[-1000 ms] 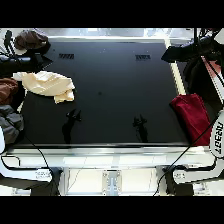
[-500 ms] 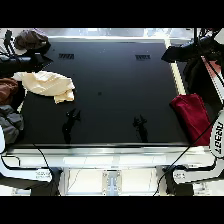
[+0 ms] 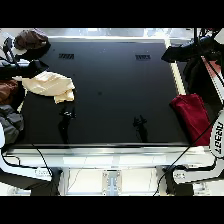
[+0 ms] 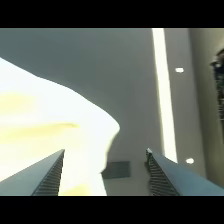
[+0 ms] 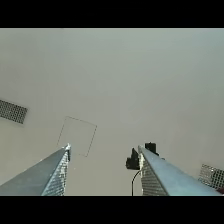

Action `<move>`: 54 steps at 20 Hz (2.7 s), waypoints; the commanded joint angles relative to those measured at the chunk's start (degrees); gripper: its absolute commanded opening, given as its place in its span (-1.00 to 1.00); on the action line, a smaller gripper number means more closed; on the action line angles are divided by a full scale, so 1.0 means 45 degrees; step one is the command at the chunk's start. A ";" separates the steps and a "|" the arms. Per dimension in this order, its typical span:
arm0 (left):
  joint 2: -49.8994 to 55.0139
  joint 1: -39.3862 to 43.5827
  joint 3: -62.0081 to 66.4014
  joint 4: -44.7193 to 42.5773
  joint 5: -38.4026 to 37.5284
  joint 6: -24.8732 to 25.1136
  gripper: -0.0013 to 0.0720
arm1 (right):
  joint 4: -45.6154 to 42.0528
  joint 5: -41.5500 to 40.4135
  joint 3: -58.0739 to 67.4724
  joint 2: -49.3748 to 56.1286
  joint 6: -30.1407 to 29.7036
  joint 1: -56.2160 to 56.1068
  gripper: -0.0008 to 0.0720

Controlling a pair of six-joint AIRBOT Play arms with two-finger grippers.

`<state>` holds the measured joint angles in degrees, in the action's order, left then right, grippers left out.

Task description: Fold the shirts.

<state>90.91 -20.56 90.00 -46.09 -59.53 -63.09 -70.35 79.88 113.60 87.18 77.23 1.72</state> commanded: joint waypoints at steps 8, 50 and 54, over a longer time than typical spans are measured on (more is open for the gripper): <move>0.1141 -0.0121 0.0015 -0.0432 0.0180 -0.0015 0.69 | 0.1520 -0.2050 0.0010 -0.0010 0.0063 -0.0019 0.29; -0.3614 0.6232 0.0068 -1.1594 -0.1277 -1.0122 0.97 | -0.2171 0.1452 -0.0544 -0.2773 -0.0976 0.0024 0.27; -0.0748 0.5489 0.0049 -0.7674 -0.0831 -0.7664 0.96 | -0.1753 0.1719 -0.3570 -0.2346 -0.0364 0.0010 0.27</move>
<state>79.68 7.03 90.32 -90.17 -62.33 -101.19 -75.79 86.83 105.23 75.81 74.24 1.78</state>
